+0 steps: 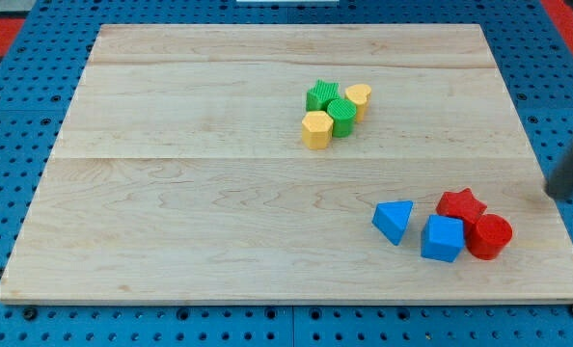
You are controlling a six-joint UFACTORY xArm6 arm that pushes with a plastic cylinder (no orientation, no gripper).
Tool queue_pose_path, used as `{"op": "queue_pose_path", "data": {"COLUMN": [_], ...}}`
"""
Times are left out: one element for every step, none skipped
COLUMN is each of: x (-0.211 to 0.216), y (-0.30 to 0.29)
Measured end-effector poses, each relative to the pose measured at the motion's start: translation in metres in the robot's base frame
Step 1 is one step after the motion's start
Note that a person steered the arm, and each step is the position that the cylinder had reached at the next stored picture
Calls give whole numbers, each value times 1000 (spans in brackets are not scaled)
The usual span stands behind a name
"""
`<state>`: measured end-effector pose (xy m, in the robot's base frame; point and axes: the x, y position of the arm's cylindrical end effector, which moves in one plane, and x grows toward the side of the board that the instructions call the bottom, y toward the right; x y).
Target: Separate the red star and blue cube
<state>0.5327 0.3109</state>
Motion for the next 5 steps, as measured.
{"op": "queue_pose_path", "data": {"x": [46,33,3,-22,-46], "y": [-39,-114,-164,-169,-171]}}
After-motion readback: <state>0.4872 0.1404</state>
